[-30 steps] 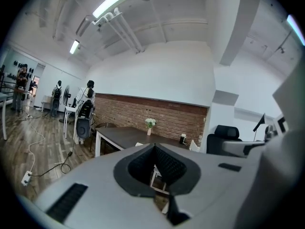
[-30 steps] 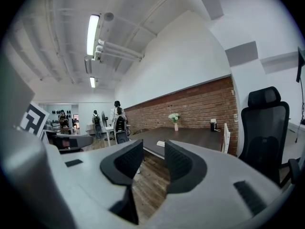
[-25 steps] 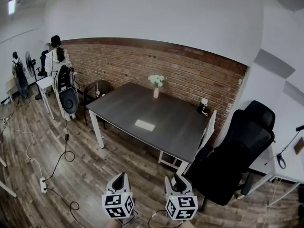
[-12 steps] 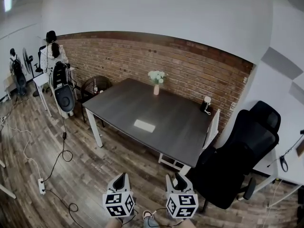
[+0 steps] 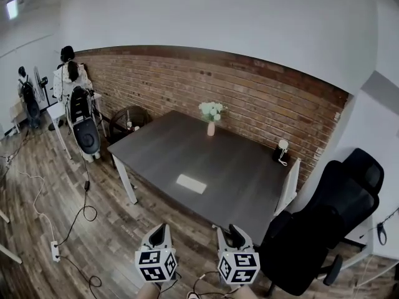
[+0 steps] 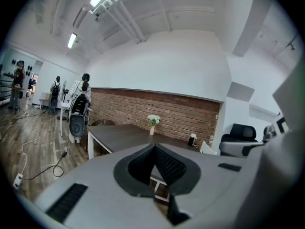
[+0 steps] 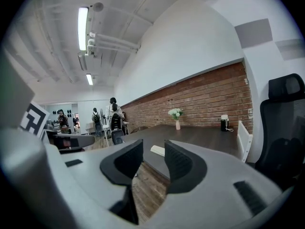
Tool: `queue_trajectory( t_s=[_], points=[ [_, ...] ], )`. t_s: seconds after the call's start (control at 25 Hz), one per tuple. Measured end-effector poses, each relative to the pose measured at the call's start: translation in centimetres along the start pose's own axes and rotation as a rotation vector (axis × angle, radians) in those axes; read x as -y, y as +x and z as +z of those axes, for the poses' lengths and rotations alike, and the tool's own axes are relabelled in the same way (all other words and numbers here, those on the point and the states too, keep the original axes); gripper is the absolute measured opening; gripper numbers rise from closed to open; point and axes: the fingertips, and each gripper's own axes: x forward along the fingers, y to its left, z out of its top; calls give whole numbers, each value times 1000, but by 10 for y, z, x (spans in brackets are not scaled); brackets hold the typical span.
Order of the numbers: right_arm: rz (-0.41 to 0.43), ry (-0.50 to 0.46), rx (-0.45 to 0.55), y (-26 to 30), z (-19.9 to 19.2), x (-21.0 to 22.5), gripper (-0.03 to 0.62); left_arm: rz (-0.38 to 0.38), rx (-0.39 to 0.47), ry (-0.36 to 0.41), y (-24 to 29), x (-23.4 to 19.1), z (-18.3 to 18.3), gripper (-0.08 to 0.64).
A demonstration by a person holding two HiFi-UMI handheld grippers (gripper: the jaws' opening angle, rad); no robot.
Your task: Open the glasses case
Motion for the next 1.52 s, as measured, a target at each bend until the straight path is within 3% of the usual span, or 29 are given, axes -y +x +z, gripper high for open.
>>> queue_trajectory(
  t_s=[0.36, 0.68, 1.16, 1.52],
  points=[
    [52, 7, -35, 91, 6, 37, 143, 54, -24, -14, 84, -8, 4, -5],
    [82, 36, -67, 144, 5, 50, 143, 95, -75, -1, 128, -26, 5, -5],
    [-24, 40, -62, 219, 10, 54, 143, -53, -88, 39, 232, -49, 21, -5],
    [-147, 39, -24, 313, 48, 39, 143, -161, -96, 58, 335, -106, 70, -5]
  ],
)
